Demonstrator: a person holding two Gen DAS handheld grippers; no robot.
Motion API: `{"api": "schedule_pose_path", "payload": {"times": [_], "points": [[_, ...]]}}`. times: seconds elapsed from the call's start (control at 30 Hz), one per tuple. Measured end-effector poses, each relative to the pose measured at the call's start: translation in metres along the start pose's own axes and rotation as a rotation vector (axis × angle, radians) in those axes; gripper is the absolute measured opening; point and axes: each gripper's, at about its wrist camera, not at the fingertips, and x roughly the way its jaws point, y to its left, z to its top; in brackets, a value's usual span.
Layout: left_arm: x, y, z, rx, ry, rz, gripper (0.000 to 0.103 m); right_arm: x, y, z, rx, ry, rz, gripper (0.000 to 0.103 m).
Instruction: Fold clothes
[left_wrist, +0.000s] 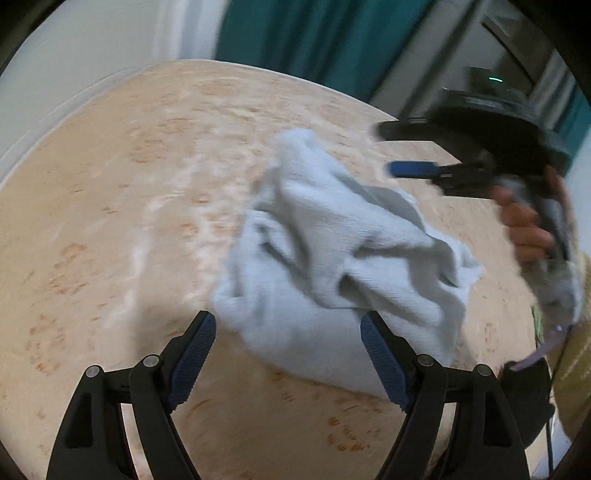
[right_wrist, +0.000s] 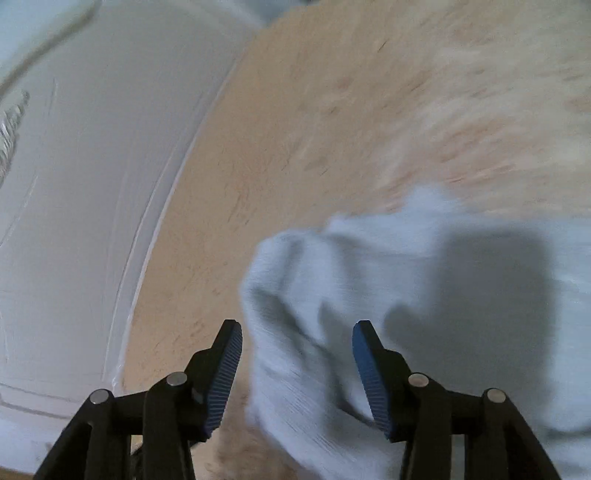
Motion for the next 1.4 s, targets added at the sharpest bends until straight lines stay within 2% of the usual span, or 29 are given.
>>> {"api": "schedule_pose_path", "payload": {"times": [0.1,0.17,0.23,0.3,0.4,0.47,0.57,0.63,0.67,0.73,0.77,0.8,0.87,0.93,1.07,1.17,1.2,1.23,1.3,1.4], "points": [[0.010,-0.026,0.009,0.028,0.011,-0.055,0.083,-0.054,-0.037,-0.021,0.075,-0.062,-0.083,0.053],[0.007,-0.044,0.018,0.064,0.009,-0.074,0.083,-0.099,-0.076,-0.045,0.143,-0.071,-0.206,0.054],[0.005,-0.072,0.025,0.174,0.016,-0.116,0.083,-0.124,-0.116,-0.069,0.222,-0.054,-0.259,0.054],[0.007,-0.110,0.030,0.360,0.018,-0.119,0.083,-0.132,-0.142,-0.077,0.310,-0.025,-0.276,0.054],[0.021,-0.173,0.038,0.656,0.067,-0.104,0.083,-0.134,-0.179,-0.088,0.428,0.027,-0.244,0.054],[0.045,-0.206,0.044,0.811,0.147,-0.087,0.083,-0.131,-0.199,-0.097,0.490,0.052,-0.195,0.053],[0.090,-0.241,0.049,0.991,0.278,0.008,0.083,-0.126,-0.209,-0.101,0.555,0.062,-0.148,0.053],[0.113,-0.243,0.053,1.046,0.317,0.083,0.083,-0.131,-0.217,-0.104,0.581,0.058,-0.128,0.054],[0.124,-0.241,0.054,1.048,0.342,0.121,0.083,-0.130,-0.221,-0.103,0.592,0.054,-0.114,0.053],[0.133,-0.230,0.058,1.026,0.366,0.164,0.069,-0.122,-0.228,-0.098,0.618,0.046,-0.084,0.053],[0.131,-0.223,0.060,1.007,0.365,0.173,0.043,-0.119,-0.233,-0.097,0.633,0.042,-0.075,0.053],[0.129,-0.216,0.062,0.985,0.366,0.175,0.023,-0.118,-0.238,-0.096,0.651,0.039,-0.073,0.053],[0.114,-0.207,0.066,0.928,0.360,0.129,0.014,-0.116,-0.245,-0.094,0.674,0.025,-0.061,0.053],[0.095,-0.196,0.069,0.858,0.347,0.084,0.009,-0.117,-0.246,-0.093,0.683,0.009,-0.041,0.053],[0.068,-0.178,0.073,0.754,0.303,0.041,0.009,-0.121,-0.241,-0.087,0.686,-0.030,-0.006,0.053],[0.047,-0.165,0.065,0.717,0.265,0.045,0.009,-0.122,-0.235,-0.076,0.696,-0.050,-0.012,0.052],[0.042,-0.161,0.062,0.705,0.257,0.045,0.009,-0.121,-0.231,-0.071,0.694,-0.058,-0.016,0.039],[0.038,-0.157,0.059,0.693,0.250,0.047,0.009,-0.119,-0.228,-0.065,0.692,-0.066,-0.019,0.012],[0.030,-0.145,0.054,0.655,0.236,0.047,0.009,-0.117,-0.220,-0.054,0.689,-0.082,-0.027,0.011],[0.021,-0.120,0.056,0.566,0.210,0.051,0.009,-0.107,-0.186,-0.025,0.596,-0.107,-0.040,0.011]]}}
